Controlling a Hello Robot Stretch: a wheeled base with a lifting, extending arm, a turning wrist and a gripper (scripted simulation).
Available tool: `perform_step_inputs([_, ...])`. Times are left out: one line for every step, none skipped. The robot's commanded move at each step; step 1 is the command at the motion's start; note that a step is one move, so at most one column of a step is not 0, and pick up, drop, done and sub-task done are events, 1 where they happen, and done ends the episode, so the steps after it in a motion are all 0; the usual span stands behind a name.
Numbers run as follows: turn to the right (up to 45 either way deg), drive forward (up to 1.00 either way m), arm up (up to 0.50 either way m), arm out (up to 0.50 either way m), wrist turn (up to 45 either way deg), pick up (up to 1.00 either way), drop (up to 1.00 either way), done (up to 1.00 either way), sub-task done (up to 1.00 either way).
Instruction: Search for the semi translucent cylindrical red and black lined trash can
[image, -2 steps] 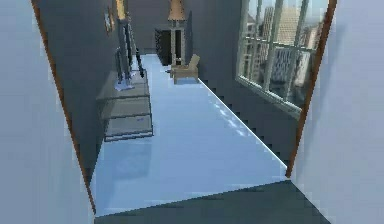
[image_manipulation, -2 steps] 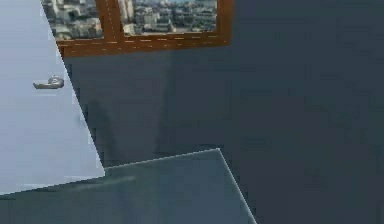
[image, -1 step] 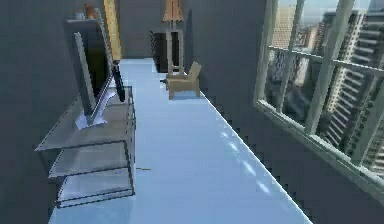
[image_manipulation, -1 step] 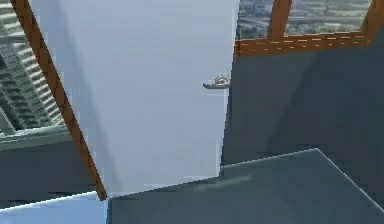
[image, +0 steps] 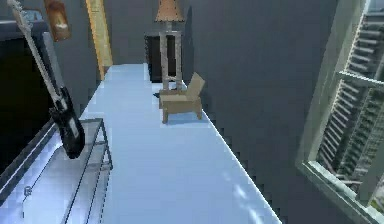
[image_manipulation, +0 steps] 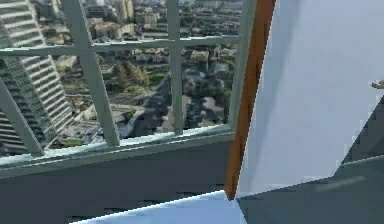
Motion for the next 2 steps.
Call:
perform_step_inputs([-9.0,0.0,0.0,0.0,0.0,0.0,0.0,0.0,0.0])
perform_step_inputs([0.0,0.25,0.0,0.0,0.0,0.0,0.0,0.0,0.0])
